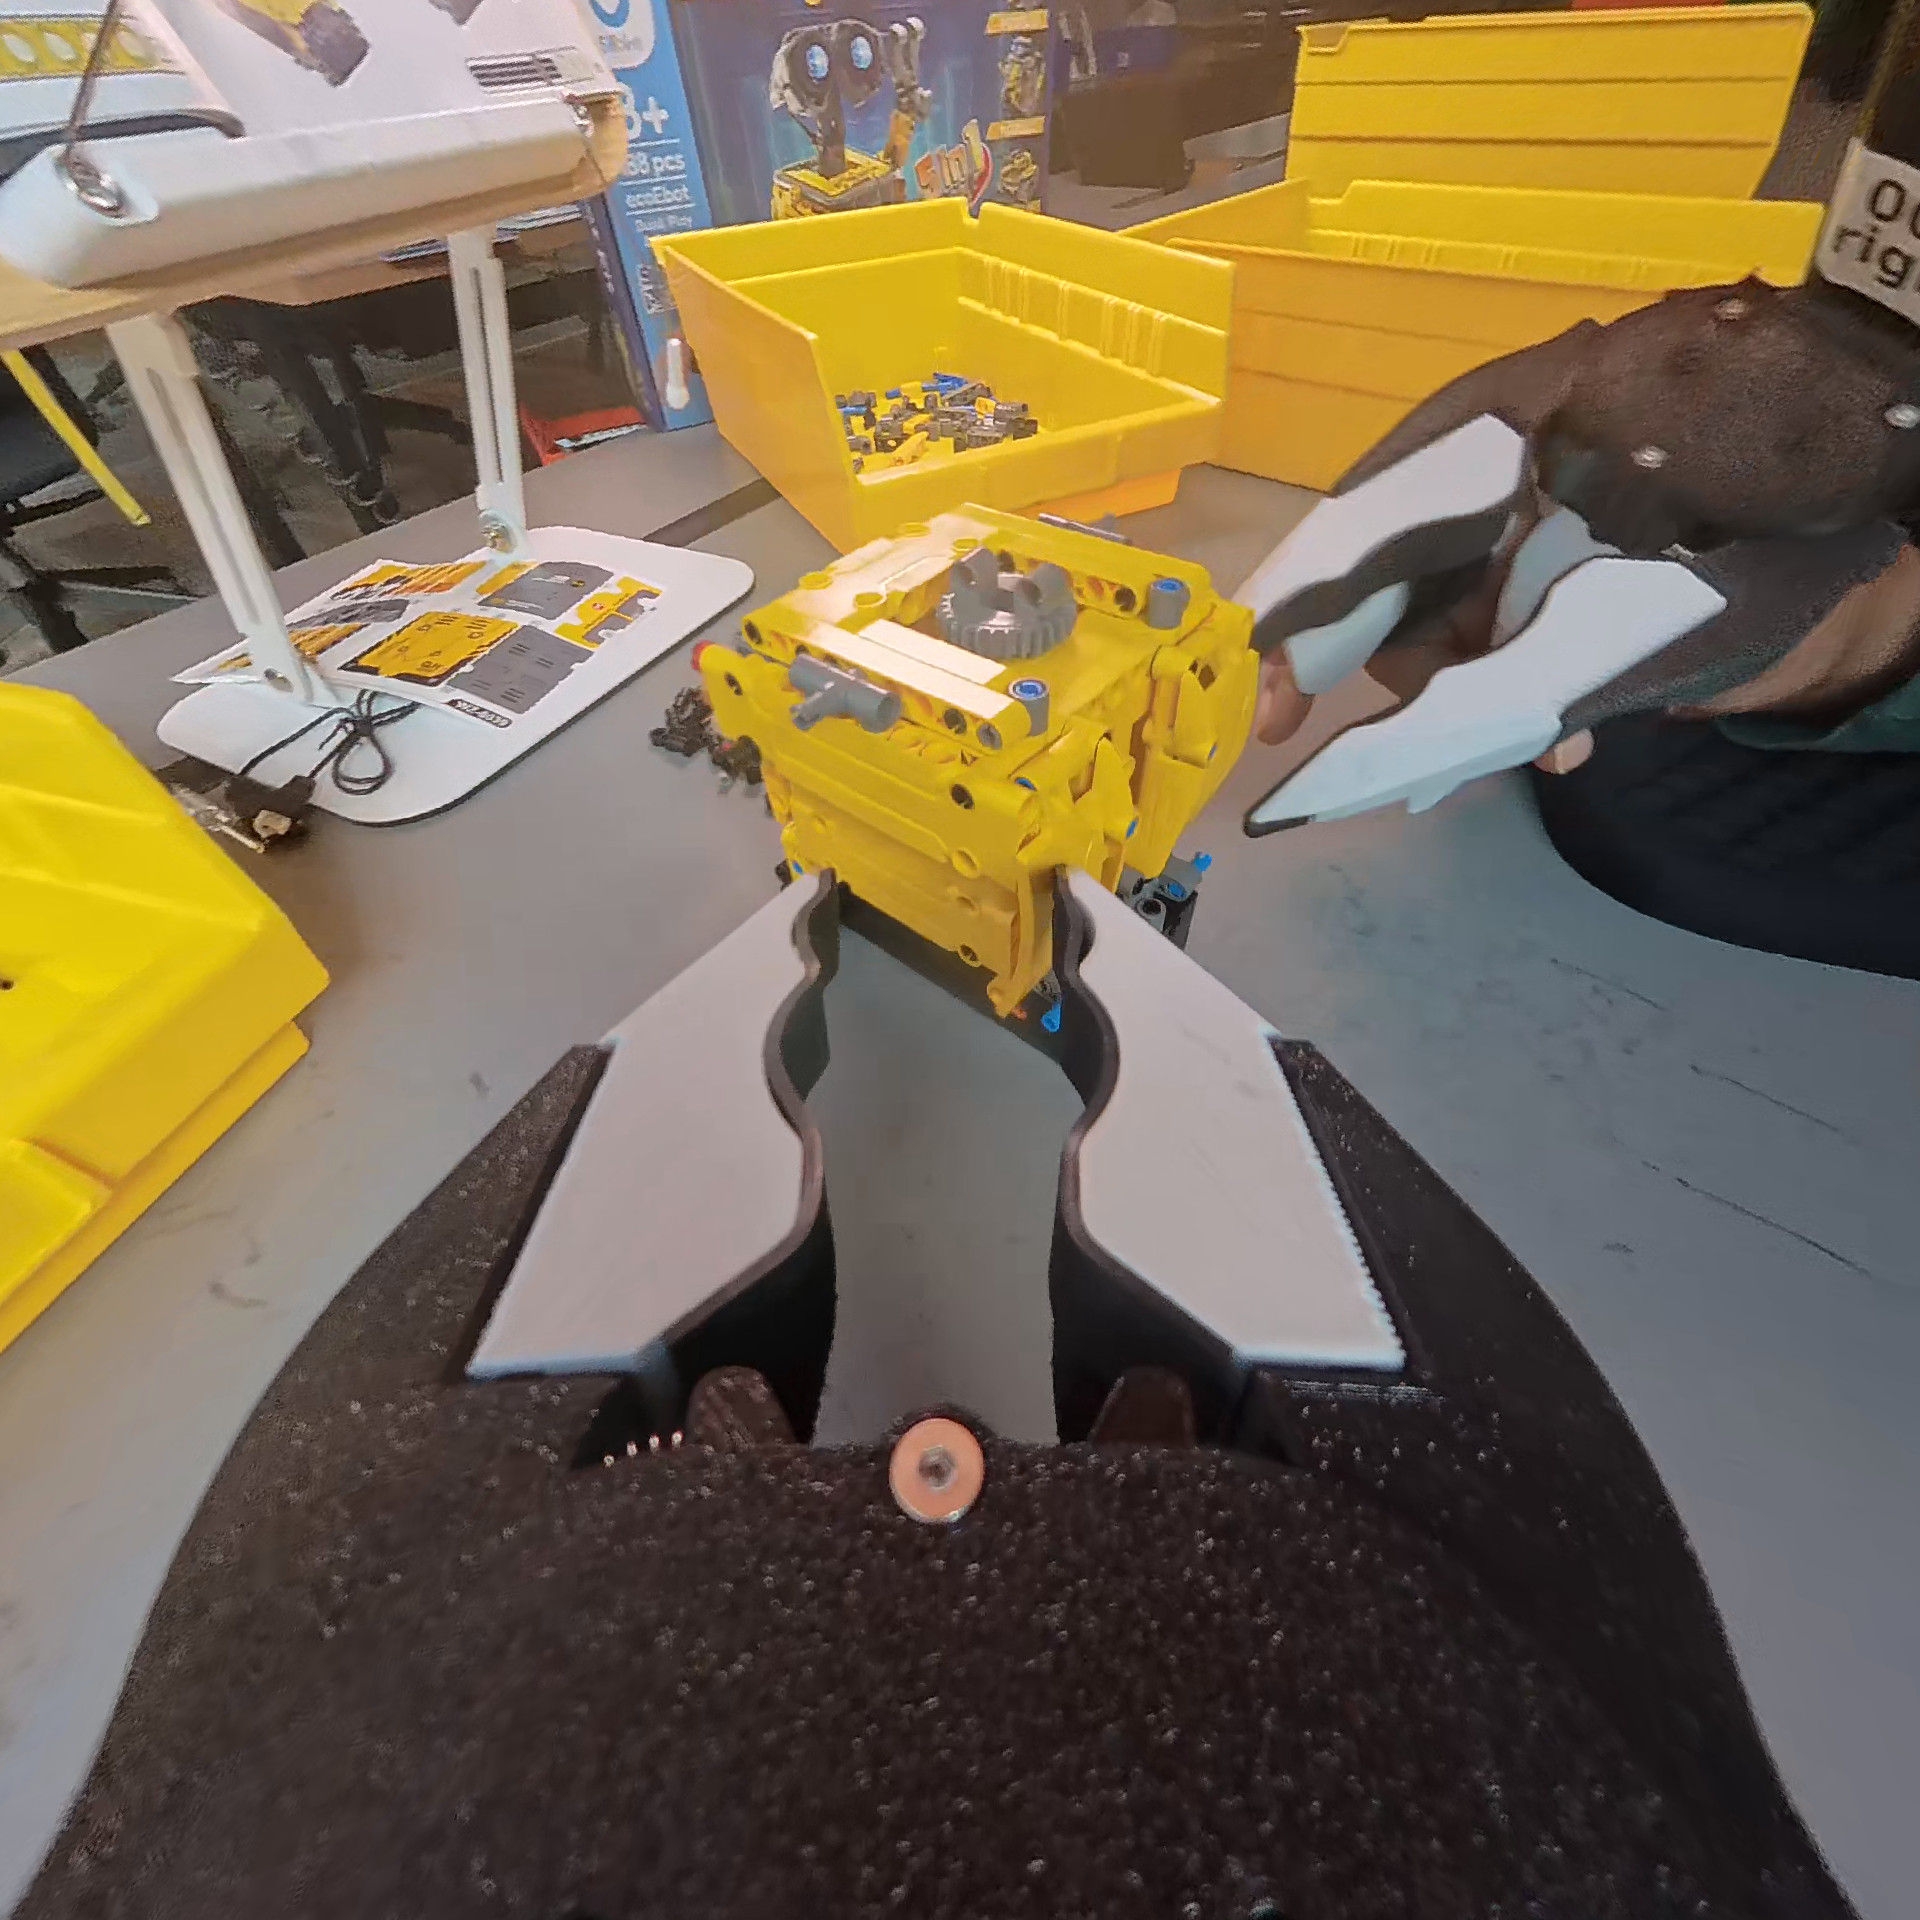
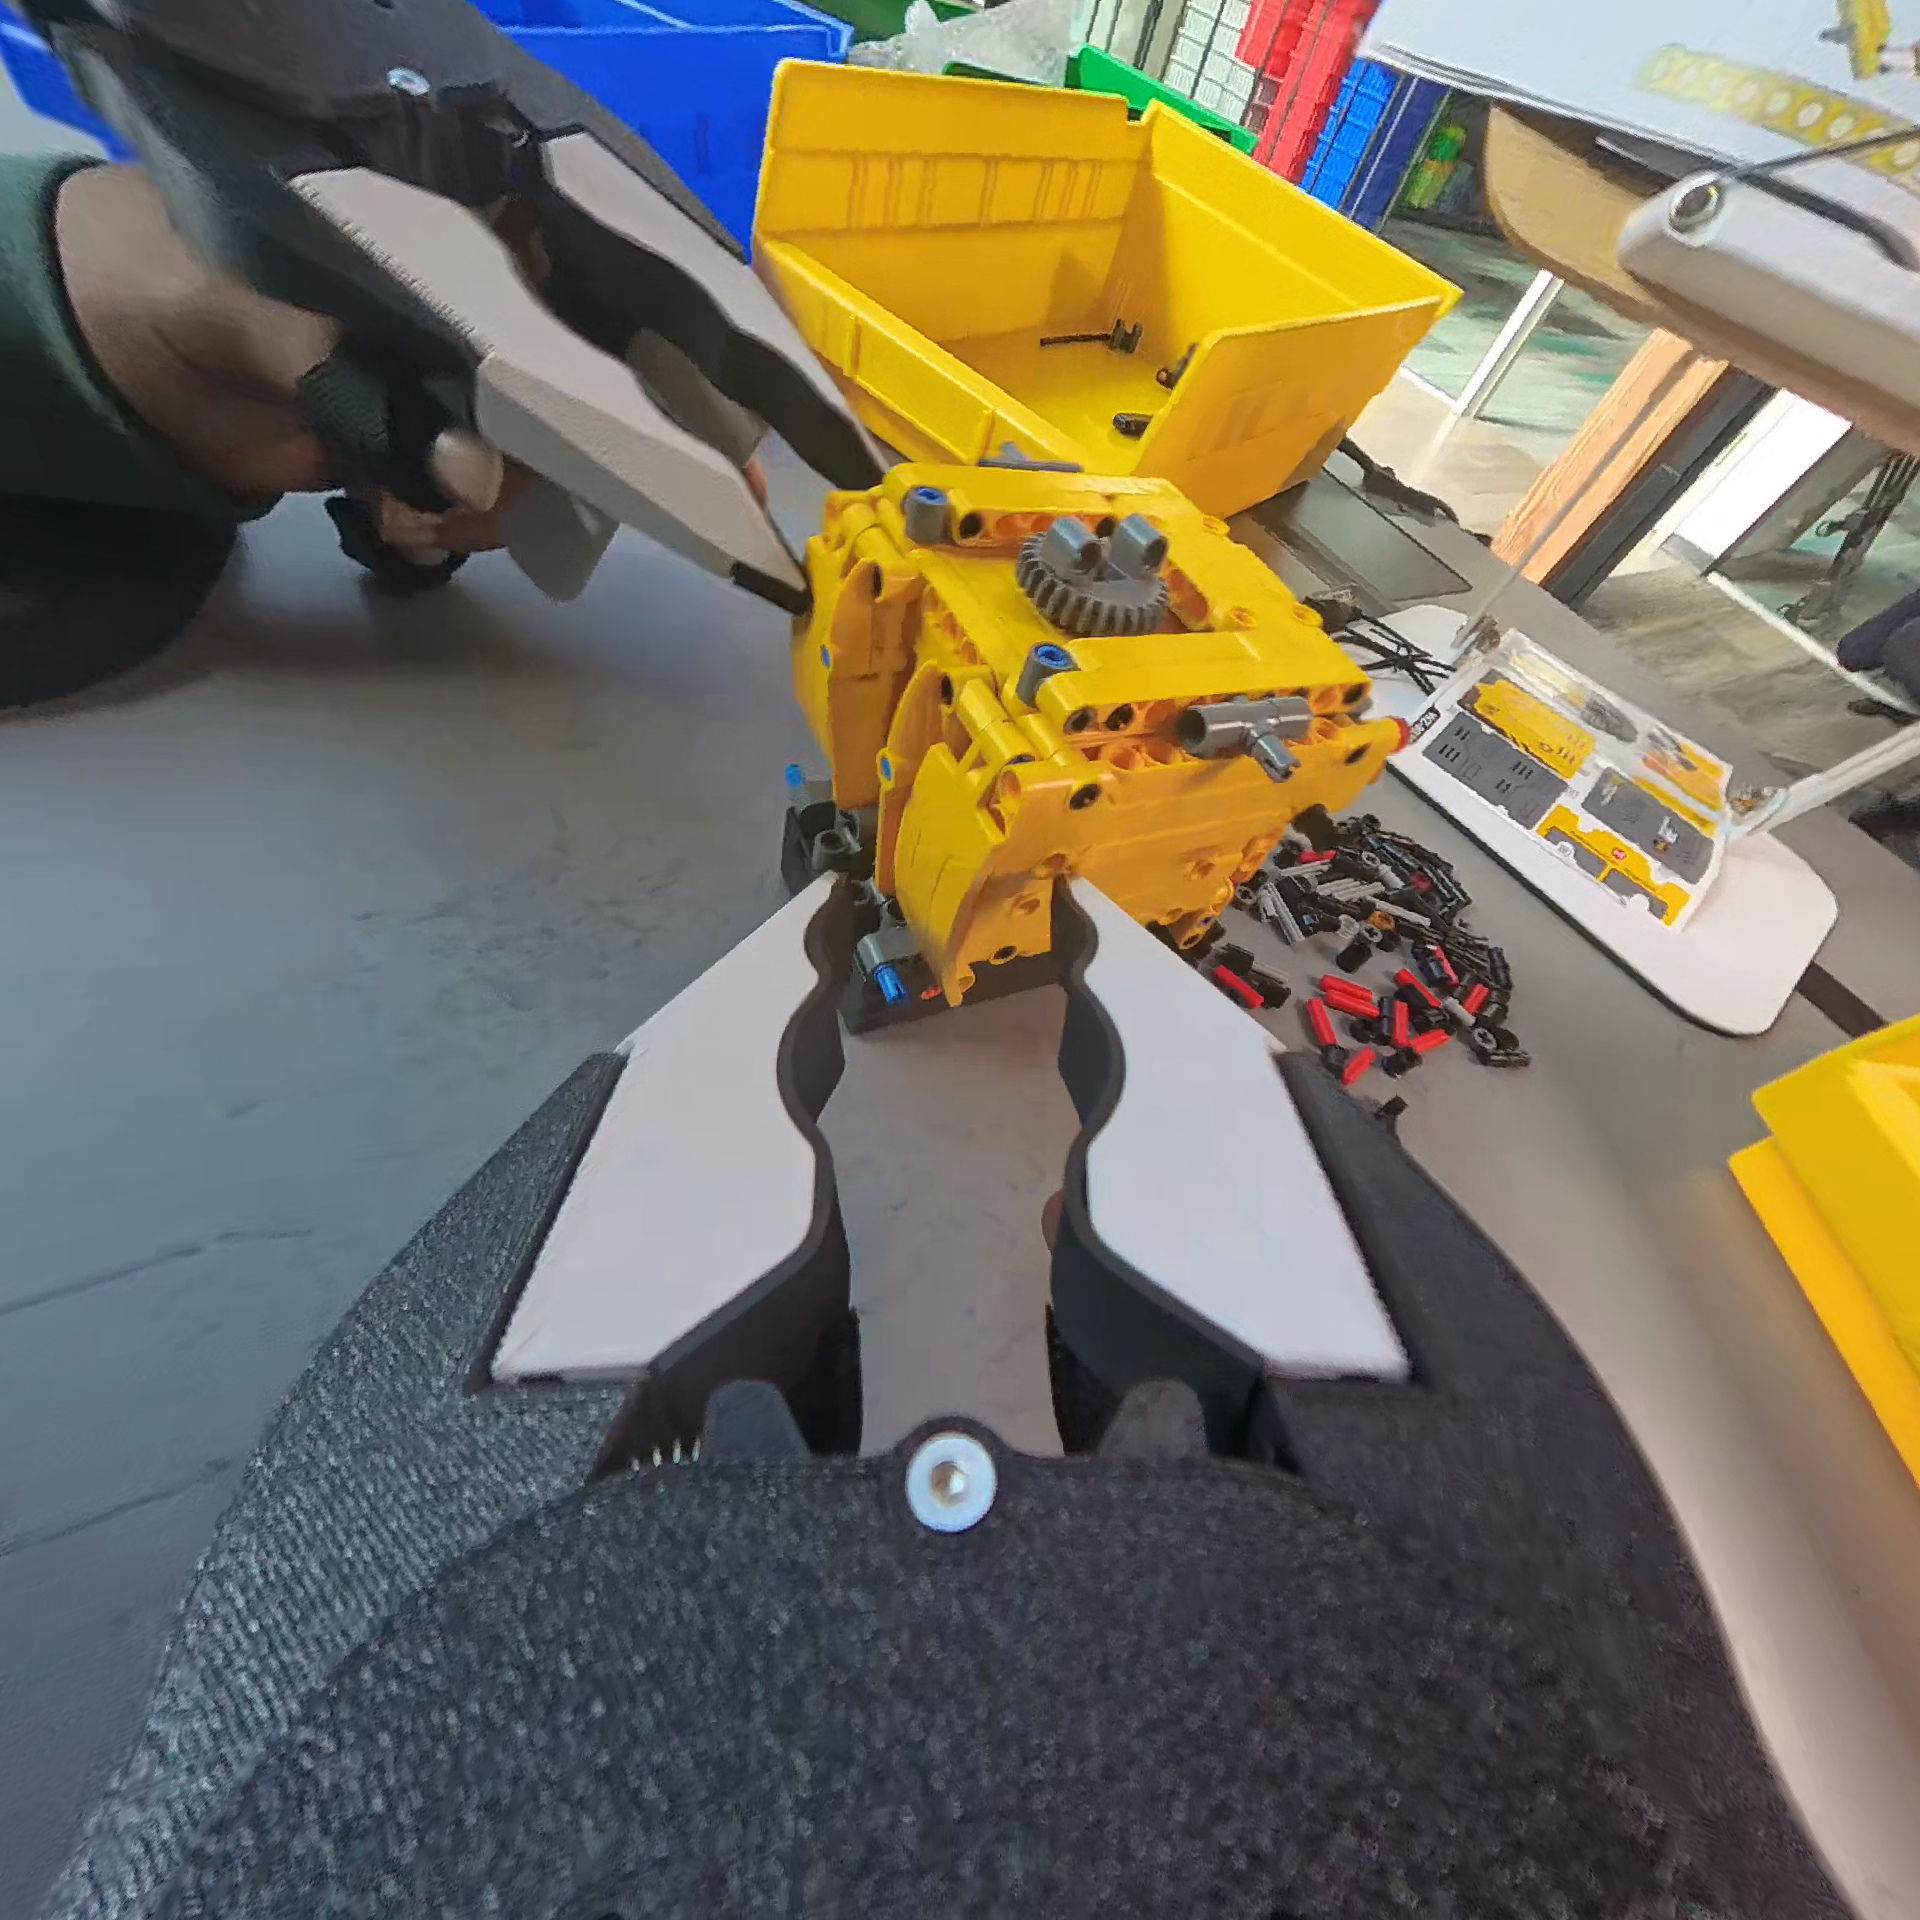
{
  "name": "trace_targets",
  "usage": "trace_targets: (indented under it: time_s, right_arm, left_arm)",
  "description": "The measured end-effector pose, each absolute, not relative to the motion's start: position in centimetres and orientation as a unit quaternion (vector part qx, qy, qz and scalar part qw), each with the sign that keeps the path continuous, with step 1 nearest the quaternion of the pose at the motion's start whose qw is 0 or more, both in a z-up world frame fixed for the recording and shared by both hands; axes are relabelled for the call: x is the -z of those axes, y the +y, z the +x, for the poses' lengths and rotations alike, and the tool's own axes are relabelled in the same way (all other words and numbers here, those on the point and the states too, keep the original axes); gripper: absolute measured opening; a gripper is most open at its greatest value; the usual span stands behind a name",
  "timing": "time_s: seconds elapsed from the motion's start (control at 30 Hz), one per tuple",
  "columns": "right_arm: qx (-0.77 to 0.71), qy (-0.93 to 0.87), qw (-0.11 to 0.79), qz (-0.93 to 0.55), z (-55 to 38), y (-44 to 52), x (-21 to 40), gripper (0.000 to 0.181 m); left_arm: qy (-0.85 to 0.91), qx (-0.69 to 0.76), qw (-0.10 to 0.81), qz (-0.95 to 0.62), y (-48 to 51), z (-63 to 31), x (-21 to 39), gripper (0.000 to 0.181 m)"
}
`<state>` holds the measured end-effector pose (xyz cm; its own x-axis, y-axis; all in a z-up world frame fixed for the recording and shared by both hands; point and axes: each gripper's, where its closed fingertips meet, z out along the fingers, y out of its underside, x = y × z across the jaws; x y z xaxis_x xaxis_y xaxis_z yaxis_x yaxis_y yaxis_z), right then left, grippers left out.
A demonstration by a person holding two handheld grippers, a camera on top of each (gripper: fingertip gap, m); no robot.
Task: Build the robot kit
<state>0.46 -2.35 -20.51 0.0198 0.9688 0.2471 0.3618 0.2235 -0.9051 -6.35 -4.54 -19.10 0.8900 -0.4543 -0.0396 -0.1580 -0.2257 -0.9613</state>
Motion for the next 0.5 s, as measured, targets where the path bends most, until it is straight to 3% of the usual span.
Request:
trace_targets:
  time_s: [0.07, 0.23, 0.5]
  right_arm:
    - [-0.293, -0.661, 0.484, -0.493, 0.2, -3.8, 21.0, 0.028]
    - [-0.213, -0.744, 0.507, -0.38, -0.3, -7.1, 23.1, 0.03]
    - [-0.291, -0.633, 0.541, -0.471, 1.1, -3.1, 18.8, 0.026]
  left_arm:
    - [0.179, 0.121, 0.592, -0.777, -4.4, -7.3, 19.1, 0.038]
    - [0.16, 0.111, 0.603, -0.774, -4.4, -8.2, 18.7, 0.037]
    - [0.232, 0.14, 0.572, -0.774, -5.4, -5.1, 19.6, 0.037]
